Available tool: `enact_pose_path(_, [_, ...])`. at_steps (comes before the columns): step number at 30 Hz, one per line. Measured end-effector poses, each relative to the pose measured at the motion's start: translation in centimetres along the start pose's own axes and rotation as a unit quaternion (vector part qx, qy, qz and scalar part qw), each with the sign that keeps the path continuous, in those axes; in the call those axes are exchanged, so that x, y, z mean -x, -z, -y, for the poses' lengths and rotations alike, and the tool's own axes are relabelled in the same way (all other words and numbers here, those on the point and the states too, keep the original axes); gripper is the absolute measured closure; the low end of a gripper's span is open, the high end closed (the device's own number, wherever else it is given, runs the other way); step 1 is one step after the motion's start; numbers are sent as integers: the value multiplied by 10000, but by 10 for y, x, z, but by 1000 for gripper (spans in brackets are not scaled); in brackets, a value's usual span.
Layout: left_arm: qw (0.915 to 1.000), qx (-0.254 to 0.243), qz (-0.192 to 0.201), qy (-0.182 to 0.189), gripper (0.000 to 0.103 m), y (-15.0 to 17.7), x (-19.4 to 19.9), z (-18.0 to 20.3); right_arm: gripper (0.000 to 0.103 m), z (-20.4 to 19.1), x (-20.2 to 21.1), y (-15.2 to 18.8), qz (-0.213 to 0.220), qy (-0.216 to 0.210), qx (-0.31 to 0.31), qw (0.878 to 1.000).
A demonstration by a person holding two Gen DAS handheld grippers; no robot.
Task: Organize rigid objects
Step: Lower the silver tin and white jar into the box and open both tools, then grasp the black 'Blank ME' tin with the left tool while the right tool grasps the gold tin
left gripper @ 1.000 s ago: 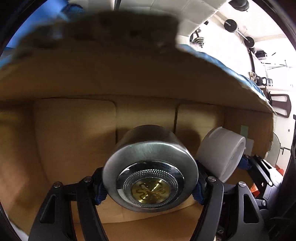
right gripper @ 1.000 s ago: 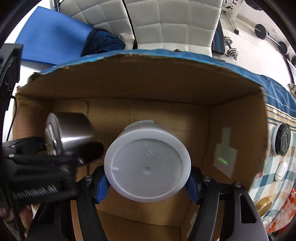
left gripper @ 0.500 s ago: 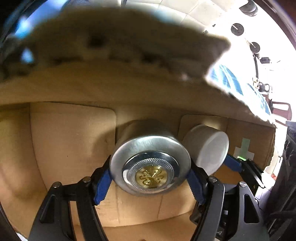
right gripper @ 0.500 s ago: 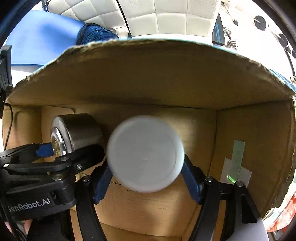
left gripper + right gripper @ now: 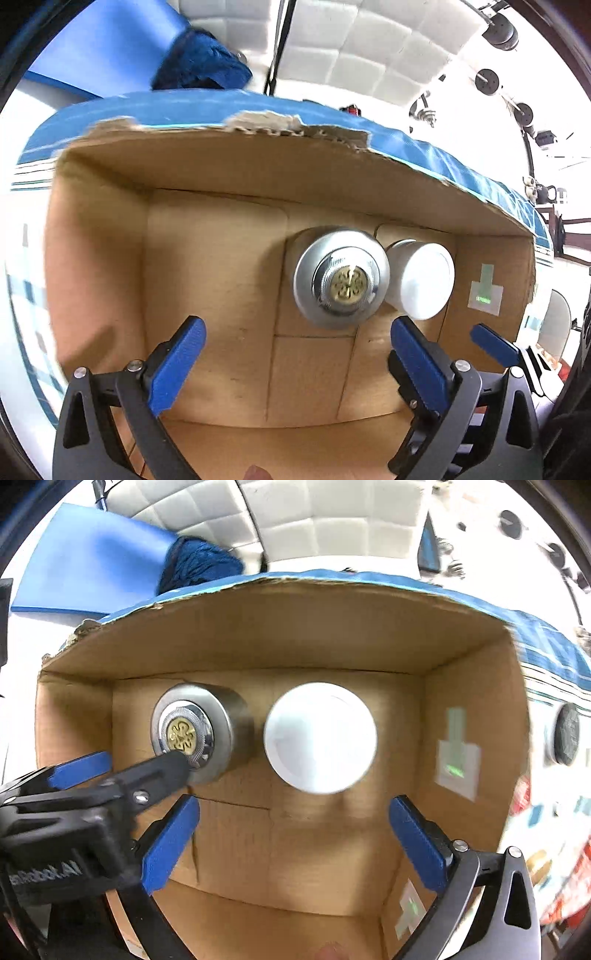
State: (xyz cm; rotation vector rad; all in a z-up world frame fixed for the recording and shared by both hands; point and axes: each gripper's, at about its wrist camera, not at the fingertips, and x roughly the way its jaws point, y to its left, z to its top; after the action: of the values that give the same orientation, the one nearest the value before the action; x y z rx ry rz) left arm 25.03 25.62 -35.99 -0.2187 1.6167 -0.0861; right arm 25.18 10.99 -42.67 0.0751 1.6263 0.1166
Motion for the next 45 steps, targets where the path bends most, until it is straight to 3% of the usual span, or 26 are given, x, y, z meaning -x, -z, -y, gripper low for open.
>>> enact_pose_path(6, [9973, -141, 662, -291, 0, 34, 45, 3, 0, -4, 28, 34, 168, 120, -66, 9998])
enact_pose_path(16, [9893, -227, 1373, -442, 0, 95, 85, 13, 0, -1, 94, 97, 814, 182, -61, 9965])
enact_pose_path(23, [9837, -264, 1705, -512, 0, 142, 114, 14, 0, 3, 130, 142, 1091, 164, 34, 9939])
enact_pose_path(35, [9753, -260, 2096, -642, 0, 180, 144, 39, 0, 18, 177, 189, 1322, -283, 98, 9908])
enact_pose_path(41, [9735, -284, 2187, -601, 0, 190, 150, 68, 0, 36, 192, 200, 1392, -445, 158, 9891])
enact_pose_path(45, [9735, -447, 2193, -471, 0, 188, 146, 108, 0, 70, 200, 201, 1418, -506, -11, 9886])
